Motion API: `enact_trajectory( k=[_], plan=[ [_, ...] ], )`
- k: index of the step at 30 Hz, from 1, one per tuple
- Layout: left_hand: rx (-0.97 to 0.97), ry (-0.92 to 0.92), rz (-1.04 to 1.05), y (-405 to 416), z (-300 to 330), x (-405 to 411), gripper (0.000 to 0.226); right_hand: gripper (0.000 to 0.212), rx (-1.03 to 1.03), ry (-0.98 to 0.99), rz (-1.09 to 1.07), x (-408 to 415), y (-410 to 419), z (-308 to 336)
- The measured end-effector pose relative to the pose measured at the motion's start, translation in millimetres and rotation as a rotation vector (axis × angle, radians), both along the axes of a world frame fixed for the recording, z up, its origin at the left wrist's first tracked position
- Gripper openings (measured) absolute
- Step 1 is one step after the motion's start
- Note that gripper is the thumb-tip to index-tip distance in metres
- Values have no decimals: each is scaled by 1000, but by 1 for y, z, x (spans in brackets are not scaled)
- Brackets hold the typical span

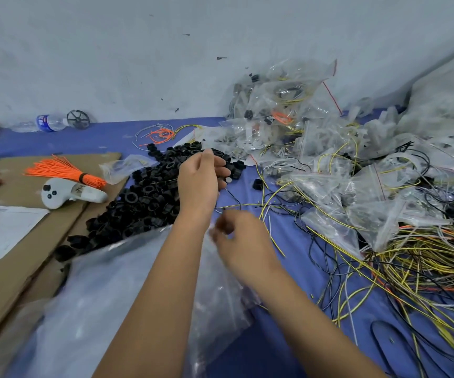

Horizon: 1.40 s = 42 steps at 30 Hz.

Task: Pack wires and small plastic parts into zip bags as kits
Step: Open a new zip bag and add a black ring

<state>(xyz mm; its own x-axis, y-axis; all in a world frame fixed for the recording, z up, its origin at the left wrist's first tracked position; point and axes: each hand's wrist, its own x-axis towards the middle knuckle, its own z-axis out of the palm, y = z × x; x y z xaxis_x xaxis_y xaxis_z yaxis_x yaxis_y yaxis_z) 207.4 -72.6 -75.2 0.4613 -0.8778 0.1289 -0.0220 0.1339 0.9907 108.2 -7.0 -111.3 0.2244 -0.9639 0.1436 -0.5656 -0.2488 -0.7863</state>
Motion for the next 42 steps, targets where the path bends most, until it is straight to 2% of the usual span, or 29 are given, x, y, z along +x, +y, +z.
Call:
enact_trajectory(
  k=[2,5,8,13,15,18,21,23,25,28,31,37,42],
  plan=[
    [-17,-51,45,0,-3,-7,39,16,25,-62,-105,-19,-13,1],
    [-38,-280,168,2,-20,-23,36,12,17,-95,-226,-50,-32,-5],
    [-55,-443,157,8,-48,-35,28,12,11,-152,-304,-79,-44,-10],
    [13,-655,112,11,-75,-27,33,36,235,-261,-141,-104,-43,-14],
    [17,-704,136,13,-74,-19,32,39,236,-242,-119,-105,-41,-15],
    [61,-752,203,17,-75,-11,31,32,148,-237,-187,-101,-40,-19],
    [-48,-710,194,18,-65,-20,30,29,55,-251,-245,-97,-41,-25],
    [-168,-654,130,15,-56,-37,31,30,11,-263,-275,-95,-41,-28],
    [-198,-600,34,14,-54,-52,35,33,-39,-268,-282,-93,-41,-30],
    [-82,-542,-121,14,-67,-65,44,29,-128,-219,-257,-91,-41,-32],
    [12,-490,-108,14,-80,-65,44,25,-153,-214,-207,-90,-40,-33],
    [136,-413,-90,6,-81,-54,16,26,-158,-284,-84,-90,-40,-38],
    [120,-370,-58,8,-81,-55,13,25,-144,-279,-119,-92,-41,-41]
  ],
)
